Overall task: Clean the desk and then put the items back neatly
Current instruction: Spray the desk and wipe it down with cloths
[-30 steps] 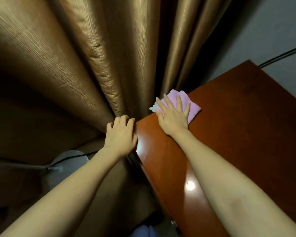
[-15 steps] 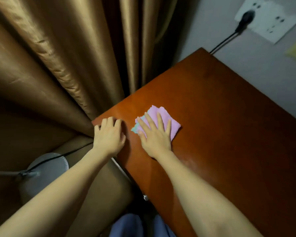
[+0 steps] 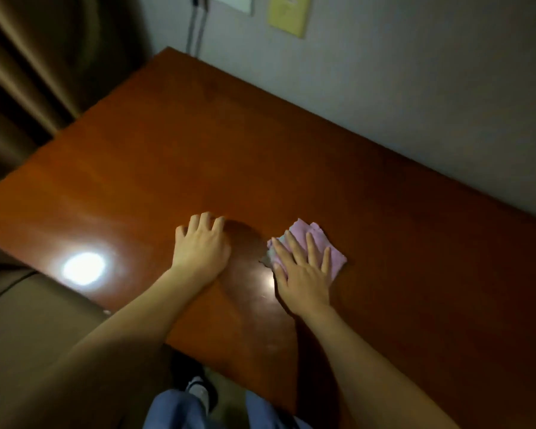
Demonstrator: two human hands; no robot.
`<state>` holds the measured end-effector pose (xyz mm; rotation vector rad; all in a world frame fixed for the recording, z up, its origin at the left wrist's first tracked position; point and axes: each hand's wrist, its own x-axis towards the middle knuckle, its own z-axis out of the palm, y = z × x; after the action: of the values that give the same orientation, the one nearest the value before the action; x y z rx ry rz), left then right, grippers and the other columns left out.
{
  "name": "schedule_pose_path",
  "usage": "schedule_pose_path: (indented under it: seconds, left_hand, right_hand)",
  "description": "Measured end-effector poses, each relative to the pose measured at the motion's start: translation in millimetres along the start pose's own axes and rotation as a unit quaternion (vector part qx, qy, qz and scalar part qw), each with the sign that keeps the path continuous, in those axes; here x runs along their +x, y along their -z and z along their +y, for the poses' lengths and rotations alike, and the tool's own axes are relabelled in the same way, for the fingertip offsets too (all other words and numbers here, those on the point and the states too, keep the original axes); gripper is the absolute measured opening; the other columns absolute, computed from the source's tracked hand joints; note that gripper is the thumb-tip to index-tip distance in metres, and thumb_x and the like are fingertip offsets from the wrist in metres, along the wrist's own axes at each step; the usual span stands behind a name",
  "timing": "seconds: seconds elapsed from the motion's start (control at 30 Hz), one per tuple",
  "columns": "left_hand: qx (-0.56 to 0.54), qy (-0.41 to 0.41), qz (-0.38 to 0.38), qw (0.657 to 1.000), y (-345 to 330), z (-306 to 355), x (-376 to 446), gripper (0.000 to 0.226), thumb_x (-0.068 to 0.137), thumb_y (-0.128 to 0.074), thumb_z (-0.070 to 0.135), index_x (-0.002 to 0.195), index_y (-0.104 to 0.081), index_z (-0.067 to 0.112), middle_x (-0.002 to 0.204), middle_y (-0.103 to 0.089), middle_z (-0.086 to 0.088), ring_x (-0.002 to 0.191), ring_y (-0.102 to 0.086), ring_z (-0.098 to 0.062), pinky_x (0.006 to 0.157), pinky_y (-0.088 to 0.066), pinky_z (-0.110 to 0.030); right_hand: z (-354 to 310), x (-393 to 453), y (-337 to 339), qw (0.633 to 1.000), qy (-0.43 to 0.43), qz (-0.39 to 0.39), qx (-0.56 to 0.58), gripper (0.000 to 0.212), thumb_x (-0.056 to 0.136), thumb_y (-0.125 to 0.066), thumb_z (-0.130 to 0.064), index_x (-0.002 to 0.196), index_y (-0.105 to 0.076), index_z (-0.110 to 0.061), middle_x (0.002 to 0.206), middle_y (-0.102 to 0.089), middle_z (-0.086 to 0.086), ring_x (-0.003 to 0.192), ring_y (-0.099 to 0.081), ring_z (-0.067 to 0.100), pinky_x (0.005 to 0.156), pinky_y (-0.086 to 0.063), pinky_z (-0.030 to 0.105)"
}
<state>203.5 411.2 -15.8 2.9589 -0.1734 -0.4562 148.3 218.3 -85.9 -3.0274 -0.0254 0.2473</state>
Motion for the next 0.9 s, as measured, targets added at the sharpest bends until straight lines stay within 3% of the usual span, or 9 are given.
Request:
schedule_pose_path:
  seconds: [0.13, 0.27, 0.53, 0.77, 0.9]
  left_hand:
    - [0.023, -0.041, -0.018, 0.999, -27.0, 96.6, -18.3, 0.050, 0.098, -0.033, 0.034, 0.146, -0.025, 0.019, 0.146, -0.031, -0.007, 0.136, -0.026, -0.026, 0.108, -0.026, -0.044]
    - [0.040, -0.111, -0.025, 0.993, -49.2, 201.1, -40.0, 0.052, 0.097, -0.034, 0.034, 0.146, -0.025, 0.018, 0.147, -0.029, -0.007, 0.137, -0.025, -0.025, 0.110, -0.024, -0.043]
    - [0.069, -0.237, -0.038, 0.968, -90.5, 360.7, -80.4, 0.047, 0.096, -0.036, 0.033, 0.141, -0.033, 0.020, 0.144, -0.033, -0.005, 0.134, -0.029, -0.021, 0.109, -0.026, -0.041]
    - [0.121, -0.271, -0.062, 0.953, -108.6, 418.5, -108.3, 0.050, 0.097, -0.038, 0.035, 0.143, -0.028, 0.019, 0.145, -0.031, -0.005, 0.135, -0.027, -0.021, 0.111, -0.024, -0.041]
    - [0.132, -0.279, -0.060, 0.949, -112.0, 434.5, -121.9, 0.050, 0.096, -0.039, 0.035, 0.143, -0.029, 0.019, 0.145, -0.032, -0.005, 0.134, -0.028, -0.021, 0.110, -0.025, -0.040]
  right_hand:
    - [98.4, -60.8, 5.1, 0.998, -0.049, 0.001, 0.026, 0.059, 0.092, -0.007, -0.053, 0.148, -0.018, -0.039, 0.158, -0.011, -0.010, 0.144, 0.012, 0.019, 0.112, 0.017, 0.049]
    - [191.4, -121.2, 10.1, 0.994, -0.099, -0.001, 0.053, 0.064, 0.087, 0.006, -0.054, 0.148, -0.009, -0.041, 0.155, 0.001, -0.015, 0.140, 0.025, 0.016, 0.114, 0.016, 0.052]
    - [342.8, -224.2, 0.0, 0.973, -0.216, 0.038, 0.066, 0.055, 0.094, -0.008, -0.051, 0.146, -0.023, -0.039, 0.157, -0.017, -0.007, 0.145, 0.006, 0.026, 0.113, 0.003, 0.057]
    - [408.2, -279.8, -3.4, 0.955, -0.281, 0.065, 0.072, 0.058, 0.093, -0.010, -0.051, 0.146, -0.029, -0.036, 0.157, -0.019, -0.006, 0.146, 0.002, 0.027, 0.113, 0.004, 0.057]
    - [422.1, -302.2, -6.6, 0.947, -0.305, 0.064, 0.083, 0.058, 0.090, -0.004, -0.054, 0.146, -0.016, -0.040, 0.157, -0.010, -0.010, 0.146, 0.004, 0.025, 0.113, 0.004, 0.056]
